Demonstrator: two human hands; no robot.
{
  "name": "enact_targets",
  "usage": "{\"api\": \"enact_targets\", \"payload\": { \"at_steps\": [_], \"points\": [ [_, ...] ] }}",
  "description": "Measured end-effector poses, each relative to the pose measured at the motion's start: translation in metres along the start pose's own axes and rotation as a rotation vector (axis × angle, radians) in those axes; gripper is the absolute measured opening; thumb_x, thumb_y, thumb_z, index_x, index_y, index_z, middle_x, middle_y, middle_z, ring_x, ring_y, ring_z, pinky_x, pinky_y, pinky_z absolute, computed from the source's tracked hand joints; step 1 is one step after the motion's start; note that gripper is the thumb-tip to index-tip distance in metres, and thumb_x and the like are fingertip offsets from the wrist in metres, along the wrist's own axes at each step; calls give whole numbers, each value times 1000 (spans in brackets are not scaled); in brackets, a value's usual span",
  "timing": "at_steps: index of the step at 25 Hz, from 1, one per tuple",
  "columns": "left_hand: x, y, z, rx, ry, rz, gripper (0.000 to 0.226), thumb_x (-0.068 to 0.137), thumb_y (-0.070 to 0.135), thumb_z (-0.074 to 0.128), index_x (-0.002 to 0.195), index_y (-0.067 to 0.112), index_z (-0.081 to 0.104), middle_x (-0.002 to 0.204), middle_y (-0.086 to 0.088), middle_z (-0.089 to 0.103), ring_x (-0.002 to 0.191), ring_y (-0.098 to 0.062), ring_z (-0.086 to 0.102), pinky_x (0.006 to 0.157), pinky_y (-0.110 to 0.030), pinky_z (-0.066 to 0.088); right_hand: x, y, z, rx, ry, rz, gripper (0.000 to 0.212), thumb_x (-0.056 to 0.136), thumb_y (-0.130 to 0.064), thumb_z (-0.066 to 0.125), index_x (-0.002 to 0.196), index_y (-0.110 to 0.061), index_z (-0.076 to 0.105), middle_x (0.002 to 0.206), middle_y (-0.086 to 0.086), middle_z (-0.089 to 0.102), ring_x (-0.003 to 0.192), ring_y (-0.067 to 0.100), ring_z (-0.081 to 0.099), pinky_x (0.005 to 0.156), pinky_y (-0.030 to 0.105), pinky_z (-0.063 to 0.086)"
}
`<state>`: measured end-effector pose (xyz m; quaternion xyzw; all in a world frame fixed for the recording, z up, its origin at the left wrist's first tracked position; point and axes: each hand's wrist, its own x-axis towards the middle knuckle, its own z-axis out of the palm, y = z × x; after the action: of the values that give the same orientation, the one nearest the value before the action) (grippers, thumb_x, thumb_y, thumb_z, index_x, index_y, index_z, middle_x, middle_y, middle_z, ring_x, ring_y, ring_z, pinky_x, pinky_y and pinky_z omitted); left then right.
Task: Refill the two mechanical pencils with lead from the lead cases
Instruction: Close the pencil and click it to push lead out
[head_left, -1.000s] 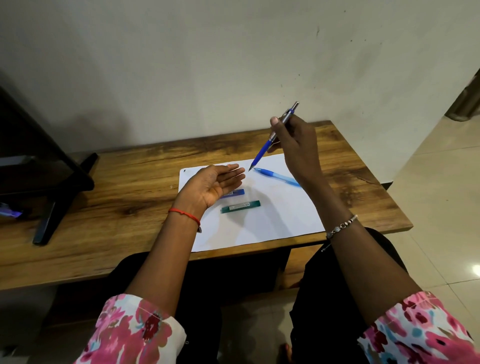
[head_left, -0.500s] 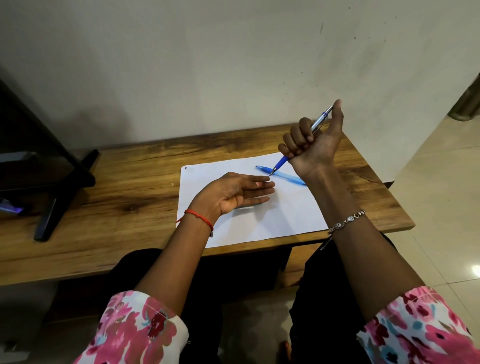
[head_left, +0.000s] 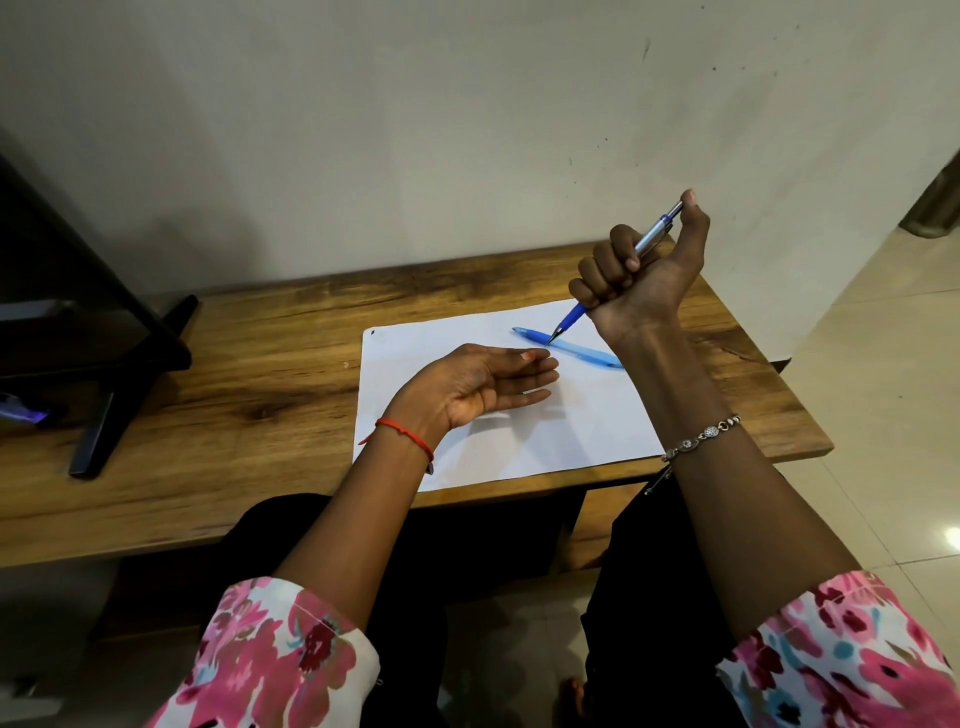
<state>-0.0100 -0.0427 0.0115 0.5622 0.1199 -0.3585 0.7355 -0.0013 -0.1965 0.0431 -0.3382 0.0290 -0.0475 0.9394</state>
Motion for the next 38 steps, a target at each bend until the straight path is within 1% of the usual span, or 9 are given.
{"api": "enact_targets", "payload": {
  "at_steps": [3, 5, 8, 14, 18, 24, 29, 34, 38],
  "points": [
    [-1, 1, -1, -5, 2, -2, 16, 90, -1, 48, 93, -3, 63, 78, -13, 72, 81, -23, 68, 77, -37, 54, 1, 0, -1, 7, 1, -3, 67, 88, -60, 23, 37, -16, 29, 33, -5, 17, 34, 10, 12, 43, 19, 11],
    [-2, 2, -1, -14, 1, -4, 16, 90, -1, 47, 94, -3, 63, 77, -13, 72, 81, -23, 67, 75, -36, 55, 1, 1, -2, 32, 12, -2, 65, 87, -58, 24, 38, -16, 28, 34, -5, 16, 33, 10, 12, 42, 18, 12],
    [-2, 2, -2, -22, 7, -5, 17, 89, -3, 48, 97, -4, 63, 76, -14, 72, 82, -23, 67, 73, -36, 55, 1, 1, -2, 61, 31, -9, 66, 87, -62, 25, 40, -15, 28, 34, -4, 17, 34, 11, 12, 41, 17, 13],
    [-1, 1, -3, -13, 5, 6, 16, 89, -3, 49, 94, -3, 63, 73, -12, 73, 75, -20, 69, 73, -34, 55, 1, 1, -1, 72, 33, -11, 65, 86, -60, 24, 39, -15, 27, 34, -4, 16, 33, 11, 11, 41, 17, 13],
    [0, 0, -5, -7, 16, 11, 14, 88, -3, 51, 92, -3, 64, 74, -12, 73, 70, -20, 71, 72, -35, 57, -1, 2, 1, 39, 40, -16, 67, 88, -61, 25, 39, -15, 28, 34, -4, 17, 34, 10, 12, 41, 17, 13],
    [1, 1, -6, 0, 26, 11, 14, 87, -3, 52, 92, -3, 65, 75, -12, 73, 75, -21, 69, 71, -35, 57, -1, 3, 2, 6, 24, -19, 69, 89, -60, 23, 38, -15, 31, 33, -5, 19, 34, 10, 14, 43, 19, 12],
    [1, 1, -5, 1, 25, 7, 15, 87, -3, 52, 95, -5, 64, 75, -13, 73, 69, -20, 71, 66, -34, 59, 0, 2, 3, 25, 36, -11, 67, 89, -58, 25, 38, -15, 30, 33, -4, 18, 33, 10, 13, 43, 18, 12],
    [-1, 0, -5, 1, 11, 19, 17, 88, -8, 47, 95, -5, 63, 73, -11, 73, 75, -20, 69, 70, -33, 57, -2, 1, 3, 35, 37, -8, 68, 89, -62, 25, 39, -15, 27, 34, -4, 16, 33, 11, 11, 42, 17, 12],
    [-2, -1, -3, 14, 14, 19, 19, 88, -9, 47, 96, -5, 63, 73, -11, 73, 72, -19, 70, 65, -31, 60, 0, 0, -1, 90, 50, -17, 66, 87, -61, 25, 40, -15, 26, 35, -4, 14, 33, 12, 10, 42, 17, 11]
  ]
}}
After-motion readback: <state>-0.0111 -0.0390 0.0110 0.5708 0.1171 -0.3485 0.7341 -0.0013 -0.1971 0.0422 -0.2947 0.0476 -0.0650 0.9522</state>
